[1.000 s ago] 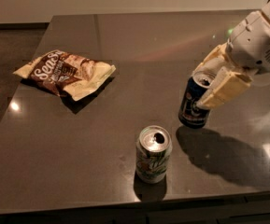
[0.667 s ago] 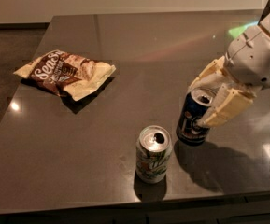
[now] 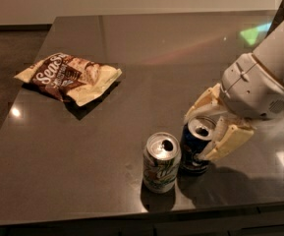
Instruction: Move pepsi can near 7up can
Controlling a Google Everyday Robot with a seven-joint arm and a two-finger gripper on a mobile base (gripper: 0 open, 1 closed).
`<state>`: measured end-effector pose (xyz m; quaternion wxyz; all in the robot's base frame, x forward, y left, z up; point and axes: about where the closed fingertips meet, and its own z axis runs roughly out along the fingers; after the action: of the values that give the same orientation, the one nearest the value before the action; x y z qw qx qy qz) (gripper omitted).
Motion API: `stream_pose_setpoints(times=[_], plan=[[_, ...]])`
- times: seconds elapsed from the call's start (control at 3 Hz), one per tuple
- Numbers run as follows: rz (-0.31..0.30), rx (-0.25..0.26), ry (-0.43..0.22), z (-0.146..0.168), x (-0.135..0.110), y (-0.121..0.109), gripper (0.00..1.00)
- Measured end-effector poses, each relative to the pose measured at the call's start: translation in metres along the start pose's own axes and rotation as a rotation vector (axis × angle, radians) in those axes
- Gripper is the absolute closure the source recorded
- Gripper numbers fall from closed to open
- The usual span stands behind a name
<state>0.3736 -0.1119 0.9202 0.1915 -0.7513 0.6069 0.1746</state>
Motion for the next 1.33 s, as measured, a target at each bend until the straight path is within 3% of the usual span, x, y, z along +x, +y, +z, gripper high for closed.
stream_pose_setpoints(times=[1.0,1.33], plan=[[-0.006,0.053,0.029,0.0104,-0.0069,0.0012,0.14],[-0.009,0.059,0.032,0.0092,-0.0088,0.0012,0.00]])
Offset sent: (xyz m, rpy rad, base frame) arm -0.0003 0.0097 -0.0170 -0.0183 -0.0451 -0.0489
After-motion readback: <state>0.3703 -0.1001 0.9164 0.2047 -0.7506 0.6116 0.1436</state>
